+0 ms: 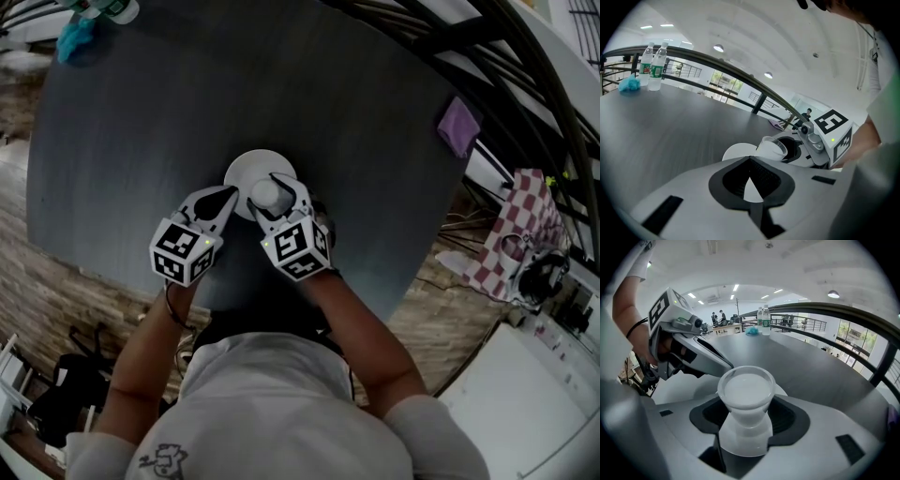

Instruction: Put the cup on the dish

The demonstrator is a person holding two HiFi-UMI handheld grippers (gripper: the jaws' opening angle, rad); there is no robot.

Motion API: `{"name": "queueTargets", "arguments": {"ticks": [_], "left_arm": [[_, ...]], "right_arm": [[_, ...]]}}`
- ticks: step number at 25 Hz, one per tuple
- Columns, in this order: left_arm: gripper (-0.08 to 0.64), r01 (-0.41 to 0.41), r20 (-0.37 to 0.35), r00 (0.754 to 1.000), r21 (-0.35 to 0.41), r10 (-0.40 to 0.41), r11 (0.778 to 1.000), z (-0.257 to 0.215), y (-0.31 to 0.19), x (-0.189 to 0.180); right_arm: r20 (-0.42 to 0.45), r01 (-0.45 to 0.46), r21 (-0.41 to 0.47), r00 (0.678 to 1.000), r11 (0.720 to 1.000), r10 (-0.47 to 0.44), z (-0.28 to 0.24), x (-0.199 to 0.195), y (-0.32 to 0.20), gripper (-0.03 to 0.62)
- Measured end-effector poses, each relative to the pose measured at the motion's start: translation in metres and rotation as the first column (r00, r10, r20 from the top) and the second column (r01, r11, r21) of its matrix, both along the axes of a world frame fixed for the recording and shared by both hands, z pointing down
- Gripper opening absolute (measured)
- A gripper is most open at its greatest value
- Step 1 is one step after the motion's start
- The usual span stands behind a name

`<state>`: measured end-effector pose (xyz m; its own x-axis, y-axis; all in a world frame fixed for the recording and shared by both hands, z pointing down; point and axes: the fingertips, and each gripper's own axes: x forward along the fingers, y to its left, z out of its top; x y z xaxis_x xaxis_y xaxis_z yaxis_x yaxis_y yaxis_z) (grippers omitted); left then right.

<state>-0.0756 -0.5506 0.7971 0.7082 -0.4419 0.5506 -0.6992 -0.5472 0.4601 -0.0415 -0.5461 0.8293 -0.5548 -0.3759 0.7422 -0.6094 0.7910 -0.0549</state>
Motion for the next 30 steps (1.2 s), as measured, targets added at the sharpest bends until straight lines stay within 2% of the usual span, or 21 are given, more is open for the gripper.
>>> {"name": "queueTargets", "arguments": {"ticks": [9, 12, 23, 30], "left_arm": [[-0.002, 0.007, -0.004, 1.0, -0.016, -0.007, 1.0, 0.008, 0.003, 0.002], [-0.002, 0.001, -0.005, 1.0, -0.015, -0.001, 1.0, 0.007, 0.005, 0.007], [-0.002, 0.038, -0.007, 0.999, 0.014, -0.038, 0.999, -0.02, 0.021, -0.007], [-0.002, 0.068, -0.003, 0.998, 0.06, -0.068, 0.996, -0.066, 0.074, 0.03]], "right_arm": [[0.0, -0.007, 0.009, 1.0, 1.0, 0.007, 0.005, -0.001, -0.004, 0.262], [0.008, -0.019, -0.013, 1.0, 1.0, 0.019, 0.01, 0.002, -0.001, 0.264], [0.016, -0.025, -0.036, 1.0, 0.999, 0.025, -0.009, 0.004, 0.018, 0.281], [0.042, -0.047, -0.019, 0.998, 0.999, 0.048, -0.055, 0.047, 0.071, 0.281]]}}
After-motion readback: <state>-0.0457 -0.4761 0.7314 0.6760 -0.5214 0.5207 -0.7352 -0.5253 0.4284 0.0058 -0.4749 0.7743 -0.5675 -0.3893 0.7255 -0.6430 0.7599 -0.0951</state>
